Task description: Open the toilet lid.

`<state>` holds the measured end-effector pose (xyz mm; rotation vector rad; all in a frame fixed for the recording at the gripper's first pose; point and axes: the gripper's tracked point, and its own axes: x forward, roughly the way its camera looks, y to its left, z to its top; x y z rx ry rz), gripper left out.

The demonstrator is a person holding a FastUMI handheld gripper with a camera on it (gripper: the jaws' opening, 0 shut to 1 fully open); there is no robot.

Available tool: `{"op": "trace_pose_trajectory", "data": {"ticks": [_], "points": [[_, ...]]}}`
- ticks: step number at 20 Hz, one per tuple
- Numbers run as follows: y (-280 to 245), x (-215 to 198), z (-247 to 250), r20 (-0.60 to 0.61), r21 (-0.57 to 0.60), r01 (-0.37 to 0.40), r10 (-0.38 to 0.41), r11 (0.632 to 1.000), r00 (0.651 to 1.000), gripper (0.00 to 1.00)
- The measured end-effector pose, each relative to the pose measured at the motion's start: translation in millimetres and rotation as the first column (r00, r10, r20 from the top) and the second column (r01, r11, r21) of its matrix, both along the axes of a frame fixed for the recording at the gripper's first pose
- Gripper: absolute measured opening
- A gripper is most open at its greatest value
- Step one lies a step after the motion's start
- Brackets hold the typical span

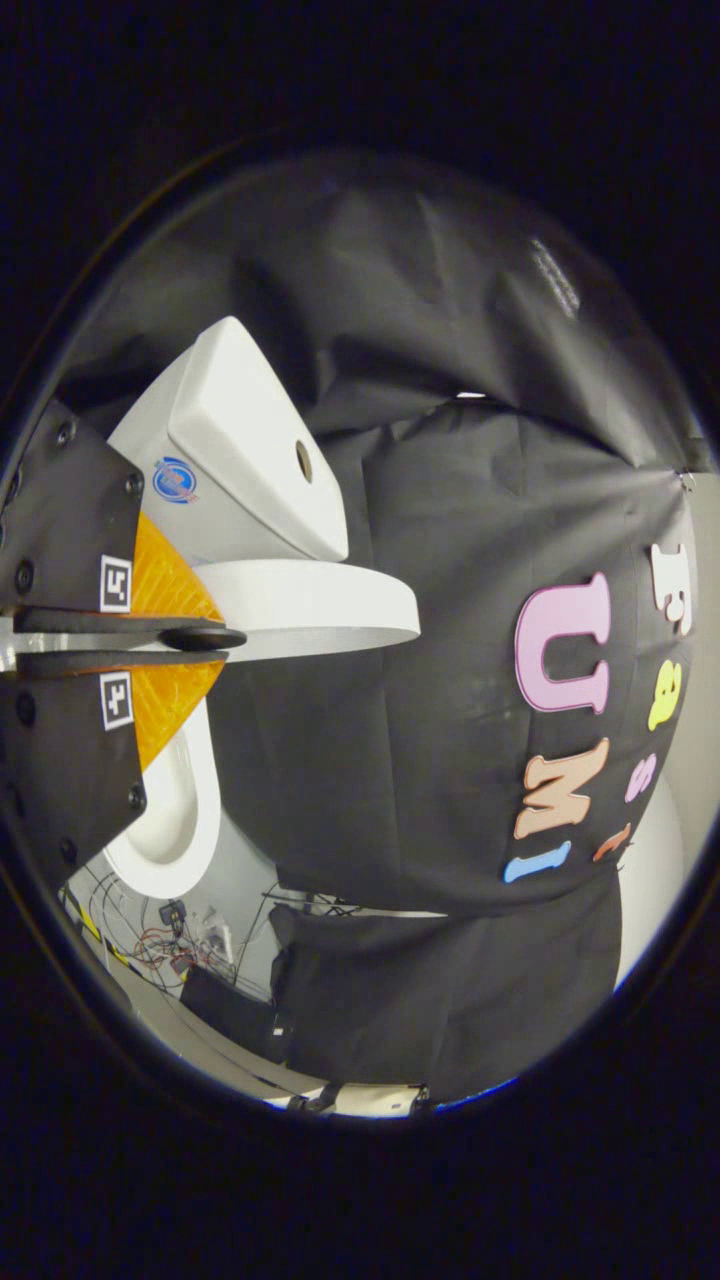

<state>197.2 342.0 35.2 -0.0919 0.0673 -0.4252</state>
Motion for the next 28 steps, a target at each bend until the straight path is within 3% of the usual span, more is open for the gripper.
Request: {"op": "trace_pose_trajectory", "data": {"ticks": [6,14,16,19,22,28], "points": [[23.7,11.3,-2.3,-0.012,-0.090,-0.027,0.026,0.996,1.000,0.08],[41.3,15.8,-8.3,-0.033,-0.109,-0.038,0.034,0.993,0.999,0.08],[53.8,23.3,-12.7,-0.033,-0.093,-0.097,0.094,0.991,0.995,0.08],[59.2,10.6,-3.4,-0.007,-0.080,-0.090,0.090,0.993,0.996,0.42],[69.2,4.1,-3.2,0.012,-0.019,-0.123,0.124,0.992,0.992,0.46],[68.3,-16.9,0.2,0.024,0.024,-0.171,0.170,0.985,0.985,0.72]]}}
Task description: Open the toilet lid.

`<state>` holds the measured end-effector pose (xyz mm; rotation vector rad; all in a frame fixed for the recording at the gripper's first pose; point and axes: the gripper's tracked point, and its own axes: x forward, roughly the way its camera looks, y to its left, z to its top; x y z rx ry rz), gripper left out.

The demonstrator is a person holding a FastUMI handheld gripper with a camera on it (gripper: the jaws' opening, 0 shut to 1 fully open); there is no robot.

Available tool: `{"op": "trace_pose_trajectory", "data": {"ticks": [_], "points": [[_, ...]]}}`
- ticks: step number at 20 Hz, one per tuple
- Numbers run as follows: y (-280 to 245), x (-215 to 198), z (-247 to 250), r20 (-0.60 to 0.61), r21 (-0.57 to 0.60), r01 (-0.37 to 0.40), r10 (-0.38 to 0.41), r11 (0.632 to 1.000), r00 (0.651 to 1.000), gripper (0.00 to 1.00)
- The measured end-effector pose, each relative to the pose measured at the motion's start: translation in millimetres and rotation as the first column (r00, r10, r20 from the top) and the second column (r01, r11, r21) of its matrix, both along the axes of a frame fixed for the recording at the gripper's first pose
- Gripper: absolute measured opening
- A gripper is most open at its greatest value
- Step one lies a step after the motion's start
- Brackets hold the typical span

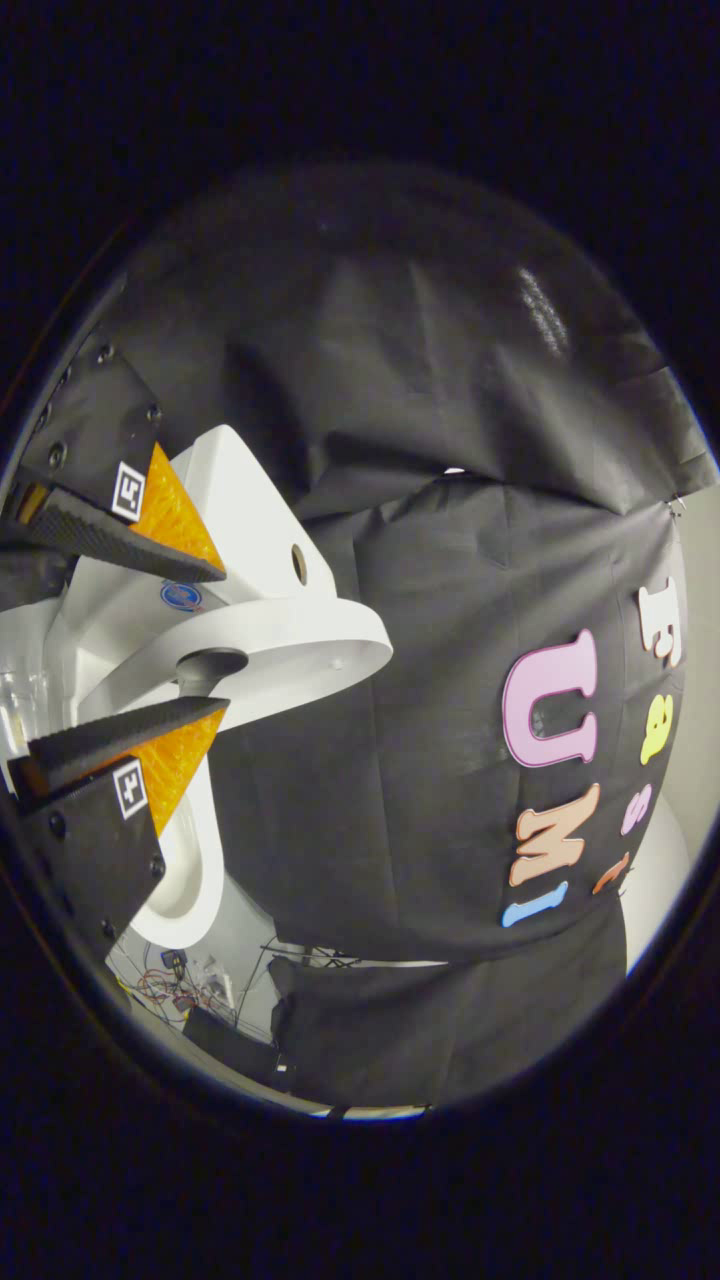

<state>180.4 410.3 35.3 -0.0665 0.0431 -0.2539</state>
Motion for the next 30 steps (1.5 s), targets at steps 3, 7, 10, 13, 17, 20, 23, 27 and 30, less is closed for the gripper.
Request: {"op": "trace_pose_trajectory", "data": {"ticks": [3,7,10,13,17,20,23,27,30], "points": [[10.9,-7.0,-11.4,-0.038,0.050,-0.101,0.103,0.994,0.994,0.89],[2.3,-21.4,-17.7,-0.094,-0.009,-0.136,0.134,0.991,0.986,0.95],[-13.3,-34.5,-16.2,-0.106,-0.051,-0.130,0.124,0.990,0.987,0.96],[-17.4,-47.4,1.6,-0.050,-0.033,-0.148,0.147,0.988,0.988,0.97],[-32.1,-69.4,12.8,-0.024,-0.060,-0.152,0.151,0.987,0.988,0.97],[-54.0,-89.2,16.2,-0.036,-0.105,-0.128,0.125,0.986,0.992,0.97],[-79.7,-99.3,14.2,-0.052,-0.099,-0.115,0.110,0.988,0.993,0.97],[-103.8,-110.8,16.6,-0.064,-0.100,-0.129,0.123,0.987,0.990,0.97],[-133.9,-116.8,14.4,-0.061,-0.090,-0.111,0.105,0.990,0.993,0.97]]}}
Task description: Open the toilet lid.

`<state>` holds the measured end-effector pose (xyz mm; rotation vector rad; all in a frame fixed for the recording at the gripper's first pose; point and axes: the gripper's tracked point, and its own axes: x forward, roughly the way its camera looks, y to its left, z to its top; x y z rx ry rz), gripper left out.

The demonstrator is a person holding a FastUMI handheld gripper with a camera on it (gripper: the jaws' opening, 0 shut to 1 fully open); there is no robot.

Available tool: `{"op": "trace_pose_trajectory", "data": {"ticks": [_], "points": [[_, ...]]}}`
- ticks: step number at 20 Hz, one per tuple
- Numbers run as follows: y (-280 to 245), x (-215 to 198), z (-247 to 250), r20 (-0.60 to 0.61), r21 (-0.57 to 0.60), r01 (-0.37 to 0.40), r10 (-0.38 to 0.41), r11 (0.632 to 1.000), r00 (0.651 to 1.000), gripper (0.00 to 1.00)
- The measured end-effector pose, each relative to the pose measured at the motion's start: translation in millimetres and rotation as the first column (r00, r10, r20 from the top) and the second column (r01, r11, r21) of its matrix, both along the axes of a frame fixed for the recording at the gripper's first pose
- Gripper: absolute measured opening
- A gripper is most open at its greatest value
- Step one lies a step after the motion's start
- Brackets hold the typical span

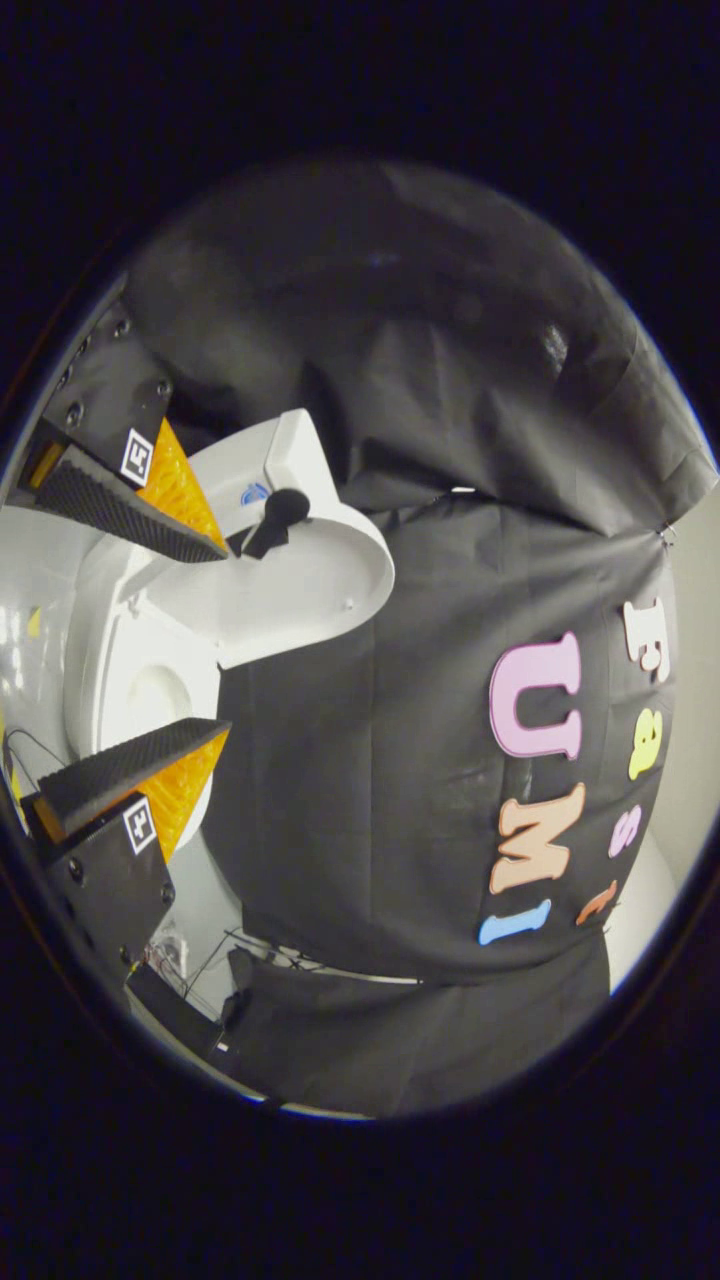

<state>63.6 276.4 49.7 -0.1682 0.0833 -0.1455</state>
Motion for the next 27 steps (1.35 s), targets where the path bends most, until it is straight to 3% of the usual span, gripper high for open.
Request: {"op": "trace_pose_trajectory", "data": {"ticks": [7,14,21,27], "points": [[-83.6,-9.0,6.7,-0.027,-0.033,0.042,-0.043,0.999,0.999,0.97],[-142.6,-15.7,33.5,0.039,-0.045,0.044,-0.042,0.998,0.998,0.97],[-207.7,-28.4,16.3,0.040,-0.019,0.127,-0.127,0.992,0.991,0.97],[-197.5,-15.4,-10.1,-0.003,0.026,0.043,-0.043,0.999,0.999,0.97]]}}
